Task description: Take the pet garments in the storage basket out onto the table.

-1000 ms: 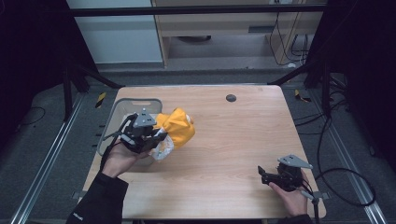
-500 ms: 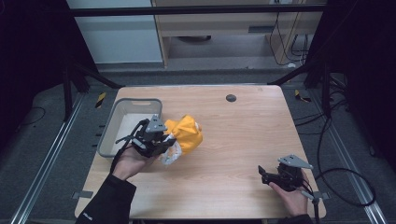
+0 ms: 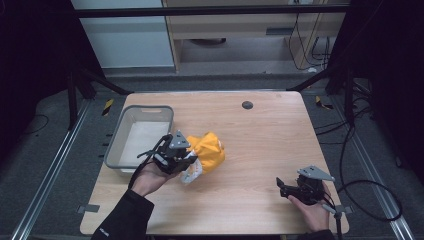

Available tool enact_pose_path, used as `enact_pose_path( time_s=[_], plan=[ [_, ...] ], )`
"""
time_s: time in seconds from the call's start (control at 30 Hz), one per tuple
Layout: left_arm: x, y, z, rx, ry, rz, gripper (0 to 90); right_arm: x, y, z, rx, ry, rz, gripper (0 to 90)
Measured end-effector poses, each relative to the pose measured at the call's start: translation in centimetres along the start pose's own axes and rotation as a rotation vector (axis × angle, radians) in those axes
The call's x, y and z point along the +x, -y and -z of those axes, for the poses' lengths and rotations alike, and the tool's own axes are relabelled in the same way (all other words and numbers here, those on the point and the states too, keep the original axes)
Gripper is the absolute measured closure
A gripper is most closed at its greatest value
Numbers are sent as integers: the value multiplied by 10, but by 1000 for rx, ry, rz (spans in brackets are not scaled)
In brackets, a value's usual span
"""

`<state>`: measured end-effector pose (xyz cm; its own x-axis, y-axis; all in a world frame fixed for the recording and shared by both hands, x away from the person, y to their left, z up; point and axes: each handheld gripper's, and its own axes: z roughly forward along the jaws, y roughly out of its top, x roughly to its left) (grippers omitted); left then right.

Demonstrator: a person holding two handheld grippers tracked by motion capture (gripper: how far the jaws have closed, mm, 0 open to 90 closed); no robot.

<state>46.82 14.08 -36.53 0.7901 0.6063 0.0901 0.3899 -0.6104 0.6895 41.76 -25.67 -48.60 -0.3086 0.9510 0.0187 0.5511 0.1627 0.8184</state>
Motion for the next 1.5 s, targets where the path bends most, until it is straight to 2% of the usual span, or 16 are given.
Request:
enact_pose_path(
  time_s=[0.8,1.0,1.27,1.5],
  plan=[
    [-18,11,-44,47,64,-26,778,0,0,0,3,1,3,93],
    [-25,12,-54,44,84,-35,778,0,0,0,4,-1,3,93],
    [-30,16,-64,55,105,-56,772,0,0,0,7,-4,-2,93],
    [-31,20,-70,72,132,-56,730,0,1,-1,7,-1,5,93]
  ],
)
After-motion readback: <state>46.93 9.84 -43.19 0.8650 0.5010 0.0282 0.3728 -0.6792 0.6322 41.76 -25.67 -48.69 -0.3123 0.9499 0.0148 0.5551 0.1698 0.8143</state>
